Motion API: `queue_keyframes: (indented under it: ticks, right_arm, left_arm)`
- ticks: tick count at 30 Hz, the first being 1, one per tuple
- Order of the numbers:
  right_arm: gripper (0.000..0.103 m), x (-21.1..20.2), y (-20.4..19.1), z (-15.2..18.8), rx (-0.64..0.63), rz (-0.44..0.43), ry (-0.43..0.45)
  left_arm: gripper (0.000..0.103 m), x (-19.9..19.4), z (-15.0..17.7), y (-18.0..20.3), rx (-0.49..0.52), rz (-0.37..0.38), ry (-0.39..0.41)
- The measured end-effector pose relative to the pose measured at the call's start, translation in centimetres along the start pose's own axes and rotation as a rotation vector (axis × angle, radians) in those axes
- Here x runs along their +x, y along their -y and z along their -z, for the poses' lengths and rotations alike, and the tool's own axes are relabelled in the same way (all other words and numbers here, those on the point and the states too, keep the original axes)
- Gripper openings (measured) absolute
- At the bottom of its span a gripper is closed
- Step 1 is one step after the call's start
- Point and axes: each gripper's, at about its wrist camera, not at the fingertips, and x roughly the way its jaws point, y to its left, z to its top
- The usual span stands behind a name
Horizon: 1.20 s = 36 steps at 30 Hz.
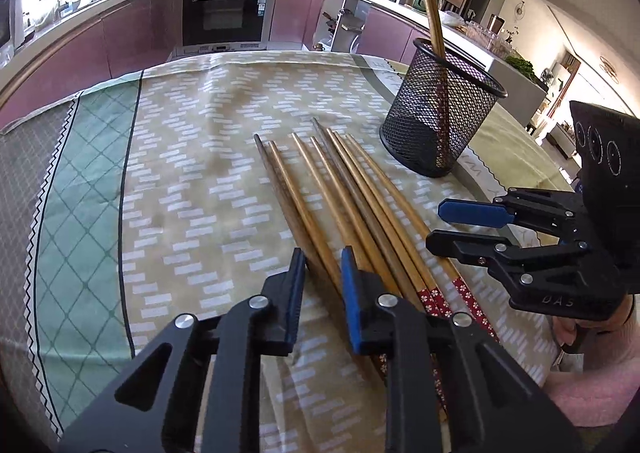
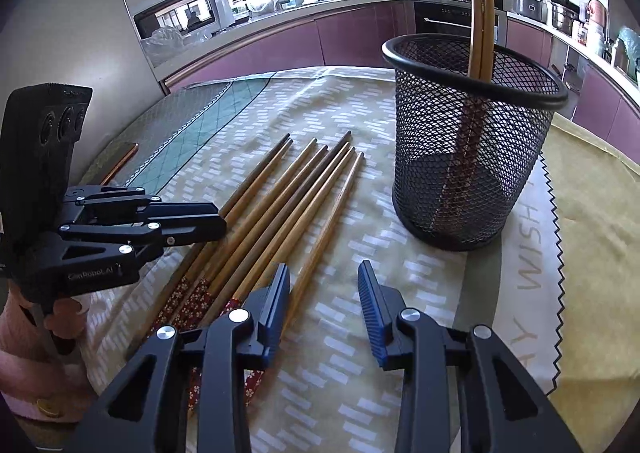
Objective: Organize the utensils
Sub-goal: 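Close the right gripper on another chopstick from the row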
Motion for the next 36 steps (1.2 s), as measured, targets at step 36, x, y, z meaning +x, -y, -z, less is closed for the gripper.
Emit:
queue_keyframes:
  ticks: [36]
  right_arm:
    - [0.007,1.0,1.1,-1.1,0.085,0.012,0.003]
  left_arm:
    - [0.011,2.0,-1.5,-0.2,-0.024,-0.122,0.002]
